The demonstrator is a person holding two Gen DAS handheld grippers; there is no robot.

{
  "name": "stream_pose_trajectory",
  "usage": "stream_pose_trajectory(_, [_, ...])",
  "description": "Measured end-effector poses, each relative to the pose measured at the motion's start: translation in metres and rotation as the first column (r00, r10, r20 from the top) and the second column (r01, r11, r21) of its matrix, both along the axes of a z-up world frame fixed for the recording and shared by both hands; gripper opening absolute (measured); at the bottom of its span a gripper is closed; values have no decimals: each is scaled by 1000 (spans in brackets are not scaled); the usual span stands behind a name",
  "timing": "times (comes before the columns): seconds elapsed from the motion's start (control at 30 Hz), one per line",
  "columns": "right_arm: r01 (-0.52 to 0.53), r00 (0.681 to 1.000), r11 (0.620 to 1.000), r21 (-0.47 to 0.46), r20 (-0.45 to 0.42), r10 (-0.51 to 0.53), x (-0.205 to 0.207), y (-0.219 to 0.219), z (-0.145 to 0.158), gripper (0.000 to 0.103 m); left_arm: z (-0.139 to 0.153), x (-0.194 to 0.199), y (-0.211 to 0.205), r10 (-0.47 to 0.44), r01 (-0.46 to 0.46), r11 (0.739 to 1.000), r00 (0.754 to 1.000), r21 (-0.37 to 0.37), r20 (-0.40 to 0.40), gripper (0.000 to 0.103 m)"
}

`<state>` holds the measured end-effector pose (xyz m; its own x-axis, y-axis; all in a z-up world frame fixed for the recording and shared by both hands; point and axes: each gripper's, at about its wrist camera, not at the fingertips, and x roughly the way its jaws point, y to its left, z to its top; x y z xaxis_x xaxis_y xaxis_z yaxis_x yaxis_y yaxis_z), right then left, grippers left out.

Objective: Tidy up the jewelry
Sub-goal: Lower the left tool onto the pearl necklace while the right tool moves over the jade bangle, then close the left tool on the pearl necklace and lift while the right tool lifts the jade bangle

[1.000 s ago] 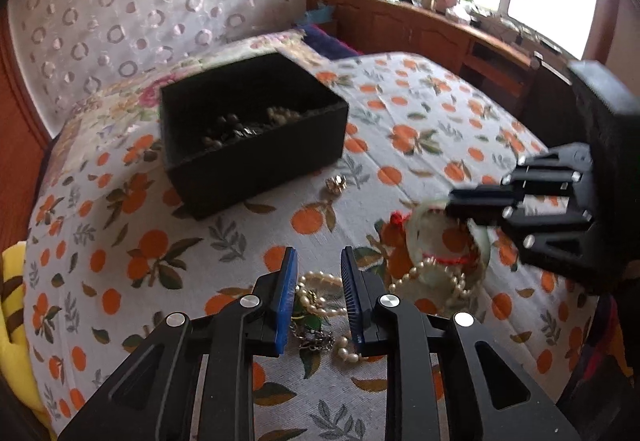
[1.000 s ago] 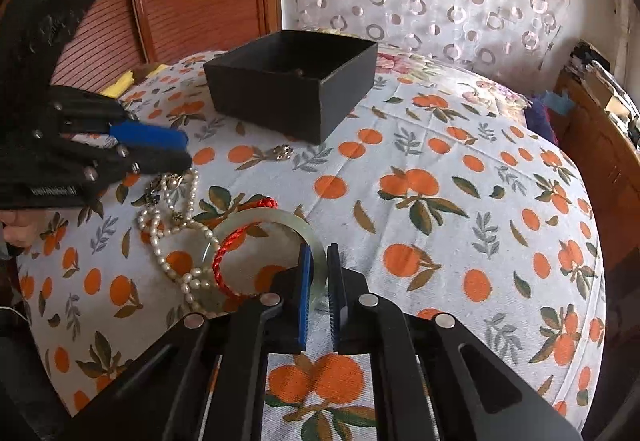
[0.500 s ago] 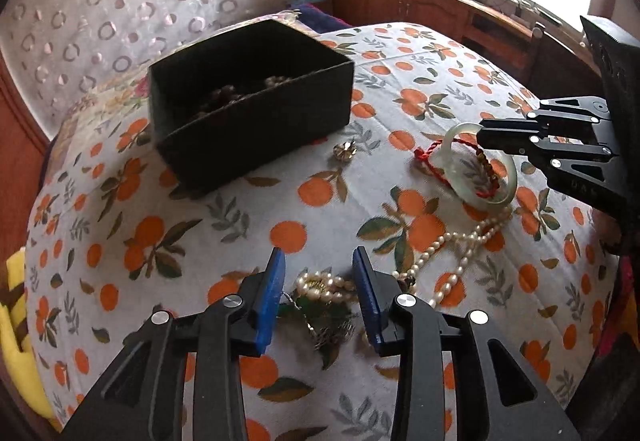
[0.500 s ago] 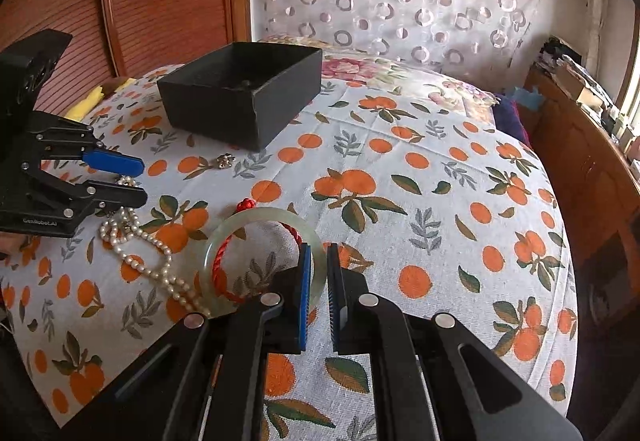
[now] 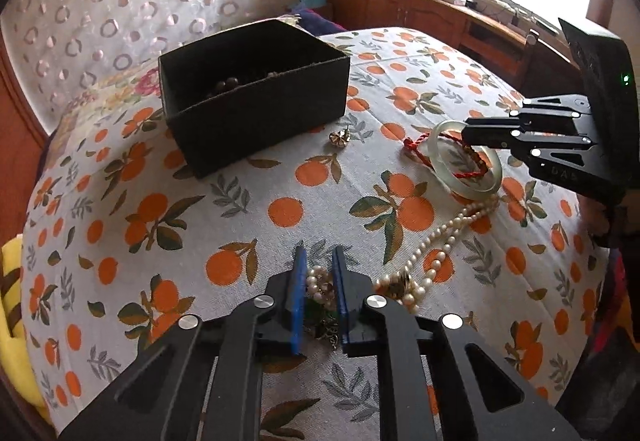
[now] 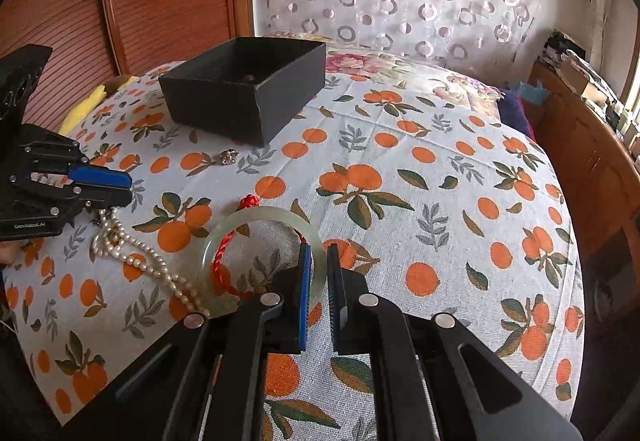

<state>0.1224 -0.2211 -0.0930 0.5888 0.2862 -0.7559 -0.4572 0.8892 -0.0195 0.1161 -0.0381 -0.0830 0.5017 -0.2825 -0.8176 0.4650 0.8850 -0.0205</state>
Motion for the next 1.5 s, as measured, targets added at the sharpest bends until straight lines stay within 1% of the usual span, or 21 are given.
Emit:
stream_pose_trajectory(0.03, [0, 1000, 1000, -1, 0, 0, 0, 0, 0, 9, 0, -1, 2, 4, -4, 1000, 1000, -8, 1, 4])
stream_pose_trajectory(0.1, [0, 1000, 1000, -2, 1, 0, 0, 0, 0, 9, 5, -1, 5, 21, -21, 1000, 1000, -23, 14, 4])
stream_pose_trajectory(0.3, [0, 1000, 1000, -1, 0, 0, 0, 1, 1, 9, 33, -4, 12, 53, -47, 996, 995, -73, 81, 4])
stream_pose_trajectory(0.43, [-3, 1000, 1000, 0, 8, 3, -1, 1, 2, 9, 56, -5, 14, 74, -60, 993, 988, -105, 133, 4])
stream_pose_trajectory(0.53, [-18, 1000, 999, 31, -3, 18, -1, -1, 2, 9, 70, -3, 14, 93, -73, 990, 981, -117, 169, 4])
stream_pose_trajectory(0.6, [-28, 1000, 999, 31, 3, 28, -2, 1, 4, 9, 78, -1, 13, 102, -80, 989, 977, -122, 189, 4])
stream_pose_trajectory(0.73, [-48, 998, 998, 47, 48, 46, -9, 5, 23, 9, 97, 1, 14, 124, -94, 986, 964, -135, 234, 4])
stream_pose_trajectory(1.0, [-80, 989, 995, 62, 130, 72, -13, 11, 64, 9, 126, 4, 13, 139, -93, 982, 945, -163, 295, 4])
stream_pose_trajectory(1.33, [-73, 981, 995, 62, 185, 61, 3, 19, 90, 9, 161, 20, 11, 153, -100, 982, 924, -163, 351, 4])
stream_pose_trajectory(1.5, [-73, 977, 995, 71, 205, 57, 16, 24, 102, 9, 174, 30, 13, 167, -116, 981, 913, -155, 373, 4])
